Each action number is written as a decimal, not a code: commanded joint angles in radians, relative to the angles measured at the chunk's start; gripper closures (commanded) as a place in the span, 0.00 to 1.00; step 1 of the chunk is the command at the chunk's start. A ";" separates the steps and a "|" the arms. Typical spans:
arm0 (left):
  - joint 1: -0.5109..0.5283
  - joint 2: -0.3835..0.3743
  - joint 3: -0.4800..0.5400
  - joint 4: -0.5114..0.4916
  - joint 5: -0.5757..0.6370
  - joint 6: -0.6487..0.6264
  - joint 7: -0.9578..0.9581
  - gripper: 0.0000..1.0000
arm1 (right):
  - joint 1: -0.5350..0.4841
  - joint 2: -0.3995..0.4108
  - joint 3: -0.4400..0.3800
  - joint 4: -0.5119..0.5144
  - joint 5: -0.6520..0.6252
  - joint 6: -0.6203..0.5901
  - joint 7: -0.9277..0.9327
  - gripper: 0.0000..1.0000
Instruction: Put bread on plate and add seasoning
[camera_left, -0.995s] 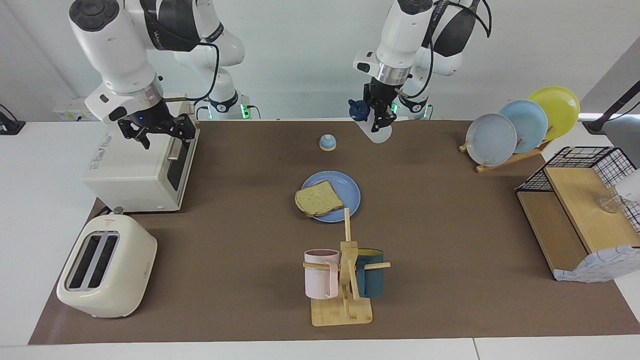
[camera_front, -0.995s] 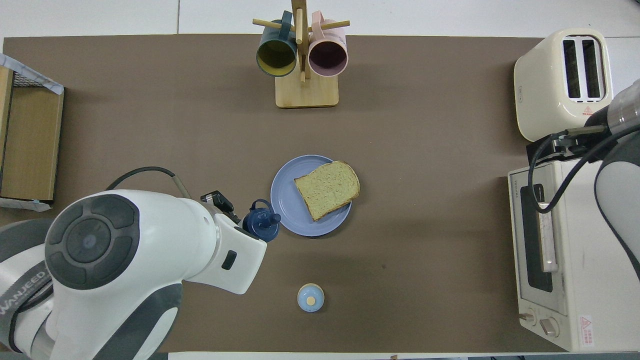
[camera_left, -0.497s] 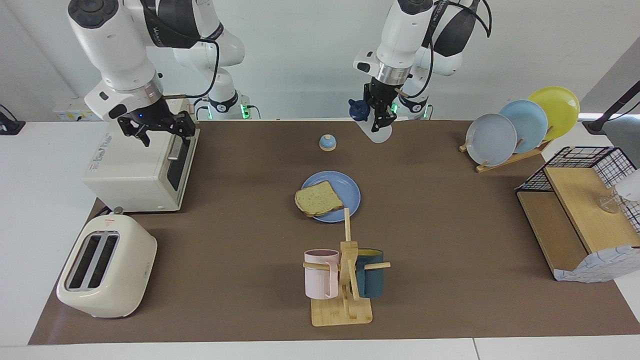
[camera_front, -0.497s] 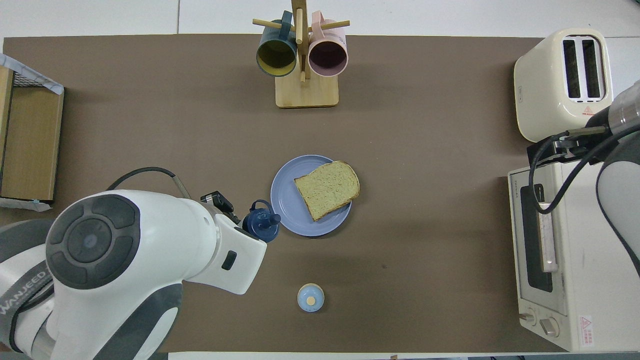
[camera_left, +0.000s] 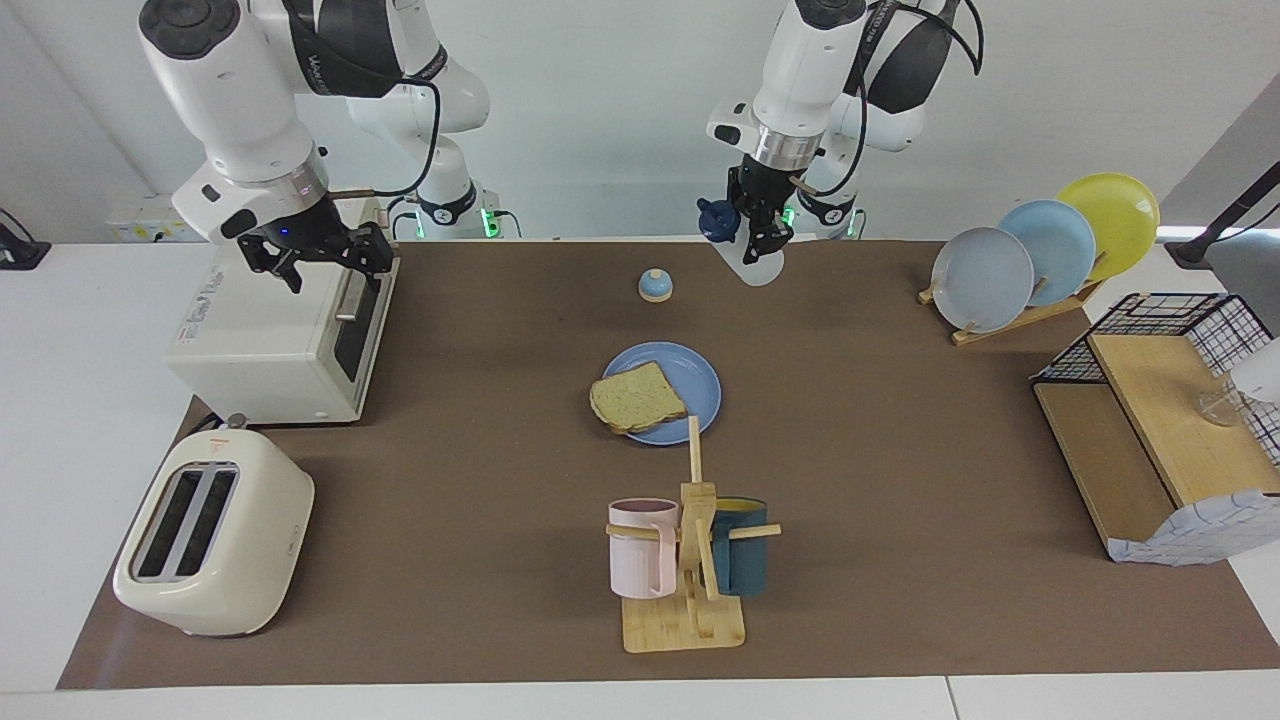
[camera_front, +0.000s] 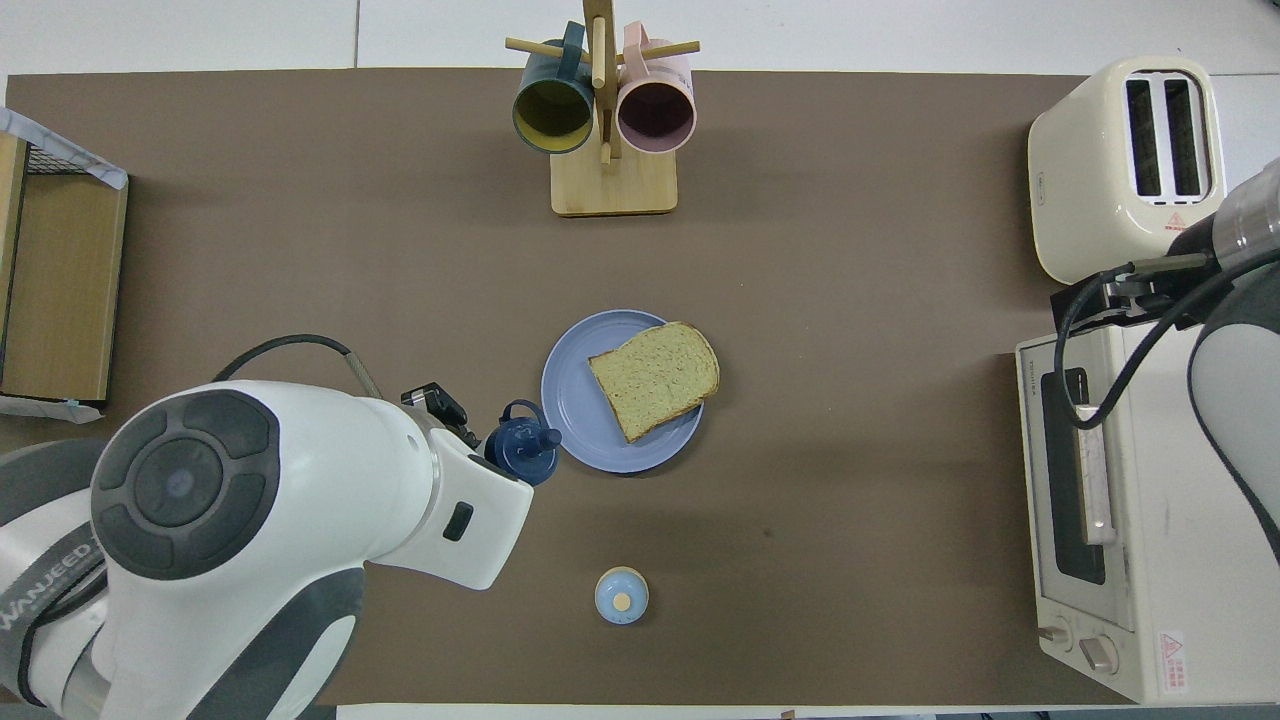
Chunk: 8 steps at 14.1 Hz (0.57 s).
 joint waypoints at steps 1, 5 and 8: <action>-0.013 -0.031 0.010 -0.026 -0.014 -0.006 0.015 1.00 | 0.000 0.006 0.001 0.013 0.005 -0.013 -0.029 0.00; -0.016 -0.032 0.006 -0.026 -0.014 -0.020 0.023 1.00 | -0.003 0.006 0.038 0.020 0.058 -0.021 -0.035 0.00; -0.014 -0.031 0.004 -0.023 -0.014 -0.014 0.022 1.00 | -0.008 0.003 0.050 0.047 0.429 -0.126 -0.010 0.00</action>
